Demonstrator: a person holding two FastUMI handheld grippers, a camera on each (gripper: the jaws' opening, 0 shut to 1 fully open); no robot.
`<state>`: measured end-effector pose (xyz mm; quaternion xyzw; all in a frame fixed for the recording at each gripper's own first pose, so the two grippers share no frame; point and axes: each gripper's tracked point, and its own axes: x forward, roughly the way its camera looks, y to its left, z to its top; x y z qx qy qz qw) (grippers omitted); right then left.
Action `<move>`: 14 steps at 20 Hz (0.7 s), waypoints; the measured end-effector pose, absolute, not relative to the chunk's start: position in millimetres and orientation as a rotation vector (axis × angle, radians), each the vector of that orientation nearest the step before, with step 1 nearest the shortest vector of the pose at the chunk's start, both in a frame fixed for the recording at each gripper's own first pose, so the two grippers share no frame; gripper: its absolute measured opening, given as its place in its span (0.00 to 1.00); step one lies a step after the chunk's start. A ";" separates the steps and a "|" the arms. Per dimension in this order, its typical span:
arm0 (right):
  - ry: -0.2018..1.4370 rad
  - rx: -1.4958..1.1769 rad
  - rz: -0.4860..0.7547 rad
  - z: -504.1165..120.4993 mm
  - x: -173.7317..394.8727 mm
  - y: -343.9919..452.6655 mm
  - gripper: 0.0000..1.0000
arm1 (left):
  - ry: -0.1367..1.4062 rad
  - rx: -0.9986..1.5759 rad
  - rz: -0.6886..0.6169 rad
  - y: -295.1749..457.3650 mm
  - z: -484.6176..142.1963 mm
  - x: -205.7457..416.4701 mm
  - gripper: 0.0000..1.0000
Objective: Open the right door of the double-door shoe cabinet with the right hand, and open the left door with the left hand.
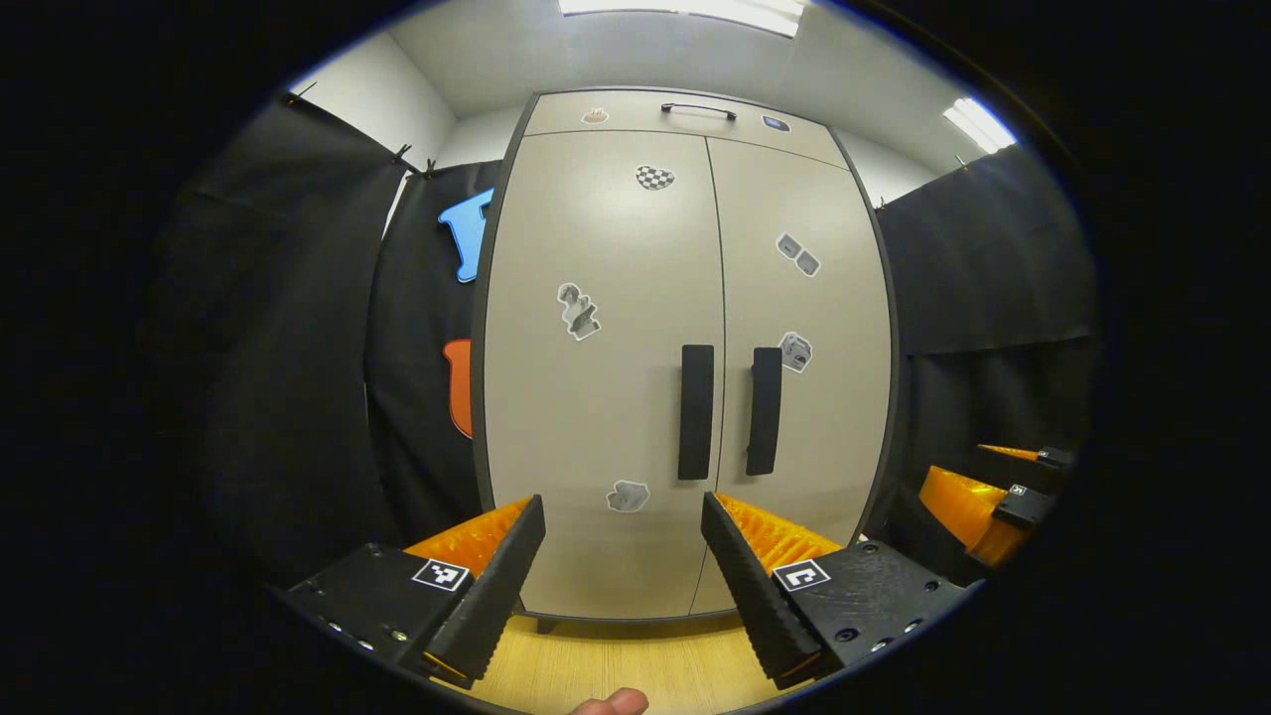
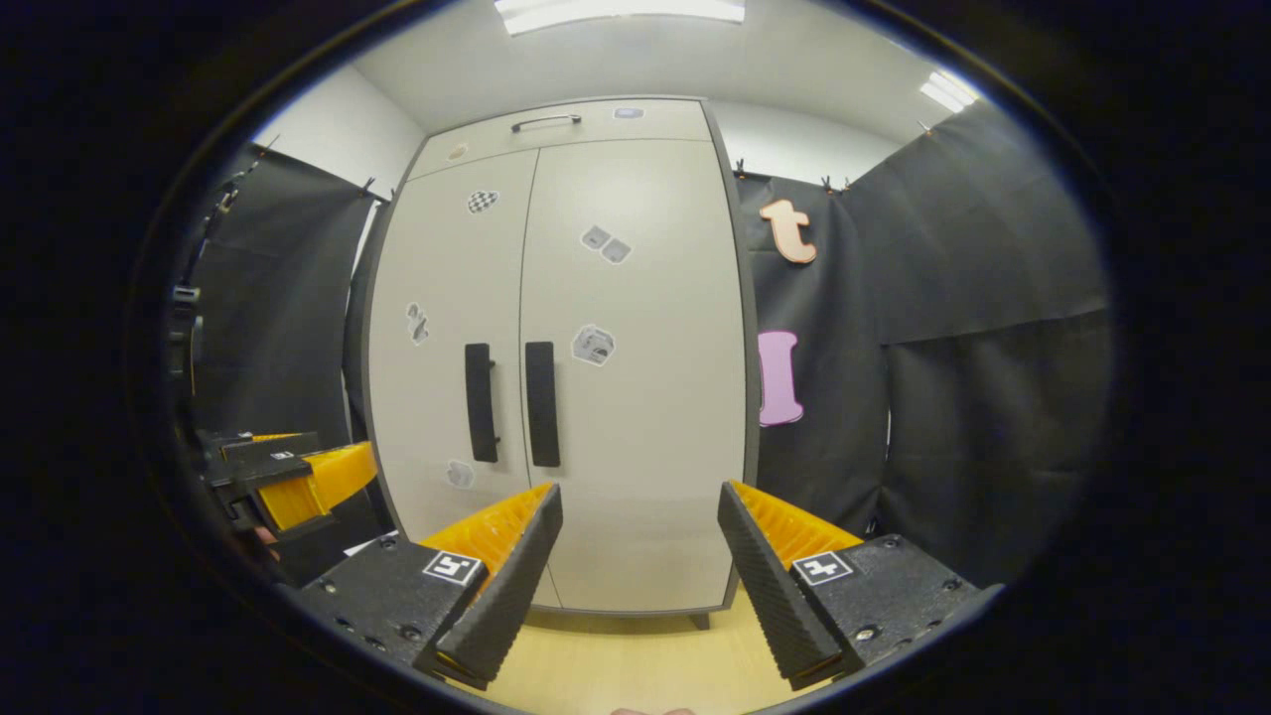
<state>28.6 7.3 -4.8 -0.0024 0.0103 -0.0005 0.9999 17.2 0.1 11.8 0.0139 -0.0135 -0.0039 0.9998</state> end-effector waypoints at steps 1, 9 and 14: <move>0.019 -0.002 0.001 -3.7 33.2 9.1 0.98 | -0.027 0.030 -0.011 -0.2 11.6 16.8 0.95; -0.003 0.017 0.039 18.0 113.5 41.7 0.99 | -0.020 0.043 -0.045 -0.3 4.3 -2.4 0.95; 0.056 0.004 0.084 4.6 171.6 76.7 0.99 | 0.003 0.046 -0.025 16.8 -9.4 -12.7 0.95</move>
